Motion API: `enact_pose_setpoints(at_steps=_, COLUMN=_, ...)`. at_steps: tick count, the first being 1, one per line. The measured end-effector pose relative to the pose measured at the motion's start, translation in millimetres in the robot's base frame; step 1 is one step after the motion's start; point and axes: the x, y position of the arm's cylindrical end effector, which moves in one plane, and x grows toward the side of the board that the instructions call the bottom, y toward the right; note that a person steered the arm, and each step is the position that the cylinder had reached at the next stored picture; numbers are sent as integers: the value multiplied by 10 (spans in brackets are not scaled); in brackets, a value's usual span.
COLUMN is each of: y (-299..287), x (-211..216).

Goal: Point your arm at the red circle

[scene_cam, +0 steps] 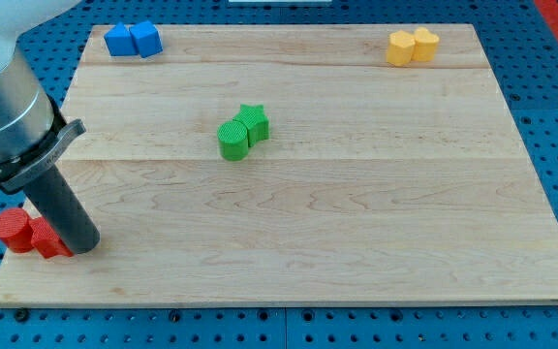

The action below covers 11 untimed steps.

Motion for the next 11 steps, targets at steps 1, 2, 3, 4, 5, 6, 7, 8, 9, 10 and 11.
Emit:
enact_pose_setpoints(at_steps=1, y=0, x=0)
enact_pose_setpoints(at_steps=2, y=1, x=-24)
enact_pose_setpoints(at_steps=3, y=49, x=-43)
enact_pose_setpoints(at_steps=4, y=49, x=-43)
enact_pose_setpoints(at_steps=5, y=158, x=-167)
enact_pose_setpoints(at_steps=6, y=583, x=-468)
enact_pose_setpoints(at_steps=7, y=412, x=-870)
enact_pose_setpoints(at_steps=8, y=-485, x=-1133)
enact_pose_setpoints(at_steps=9, y=-984, x=-1142)
enact_pose_setpoints(at_steps=10, y=-984, x=-1142)
enact_pose_setpoints(at_steps=11, y=-985, x=-835)
